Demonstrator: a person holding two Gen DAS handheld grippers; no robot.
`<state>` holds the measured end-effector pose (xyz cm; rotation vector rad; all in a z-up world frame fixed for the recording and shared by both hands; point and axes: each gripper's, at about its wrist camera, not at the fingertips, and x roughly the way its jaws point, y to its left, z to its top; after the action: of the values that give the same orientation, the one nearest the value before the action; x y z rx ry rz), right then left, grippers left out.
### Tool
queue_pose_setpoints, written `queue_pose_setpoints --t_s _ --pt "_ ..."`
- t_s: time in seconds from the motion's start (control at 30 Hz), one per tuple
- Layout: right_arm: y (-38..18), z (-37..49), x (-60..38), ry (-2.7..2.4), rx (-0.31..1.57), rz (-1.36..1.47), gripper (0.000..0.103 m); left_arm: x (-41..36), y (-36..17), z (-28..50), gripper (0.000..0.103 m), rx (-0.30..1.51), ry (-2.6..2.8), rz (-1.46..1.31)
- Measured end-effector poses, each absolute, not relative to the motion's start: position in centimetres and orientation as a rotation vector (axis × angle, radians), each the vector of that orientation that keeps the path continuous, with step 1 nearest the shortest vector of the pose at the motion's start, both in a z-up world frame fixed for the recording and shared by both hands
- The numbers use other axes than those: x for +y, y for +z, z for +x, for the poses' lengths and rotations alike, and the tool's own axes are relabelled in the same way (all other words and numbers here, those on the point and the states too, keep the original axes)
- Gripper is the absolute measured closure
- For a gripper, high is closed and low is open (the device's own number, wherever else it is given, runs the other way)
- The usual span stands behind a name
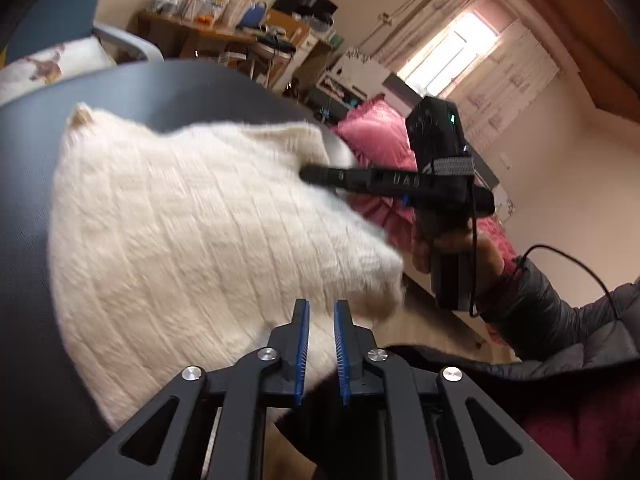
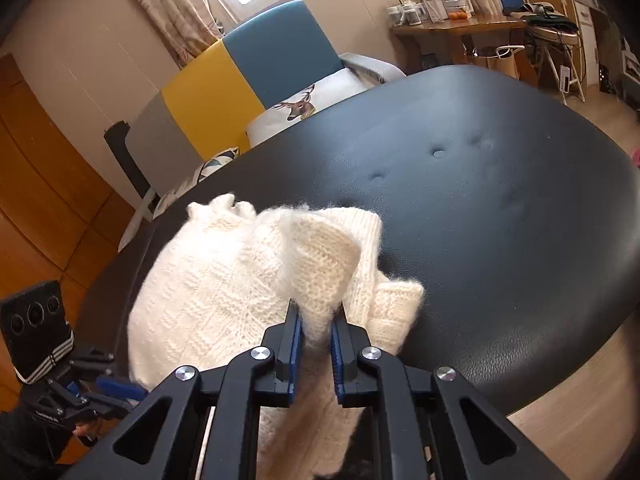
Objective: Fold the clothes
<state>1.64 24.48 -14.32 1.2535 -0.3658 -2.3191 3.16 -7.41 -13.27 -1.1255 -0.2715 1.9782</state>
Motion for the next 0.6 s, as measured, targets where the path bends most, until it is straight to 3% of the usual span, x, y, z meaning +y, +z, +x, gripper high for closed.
queue_pose_setpoints --t_s 0.17,0.23,0.43,0.6 --pt "-17.3 0.2 25.6 -2.266 -0.532 1.276 0.088 -7.4 -17.0 3.5 0.084 -0.327 1.962 -1.253" --pt "-16.5 0.3 25.7 -2.239 -0.55 1.273 0.081 -7.6 -16.4 3.7 0.084 -0.388 1.955 -1.252" --pt "-13.2 4.8 30.1 -2.058 -0.772 1.127 0.076 -6.5 -11.9 3.1 0.079 -0.36 2.009 -1.133" --pt "-12.6 10.2 28.6 -1.905 -0.569 1.162 0.074 -4.2 -9.9 -0.6 0.076 -0.275 2.021 -1.088"
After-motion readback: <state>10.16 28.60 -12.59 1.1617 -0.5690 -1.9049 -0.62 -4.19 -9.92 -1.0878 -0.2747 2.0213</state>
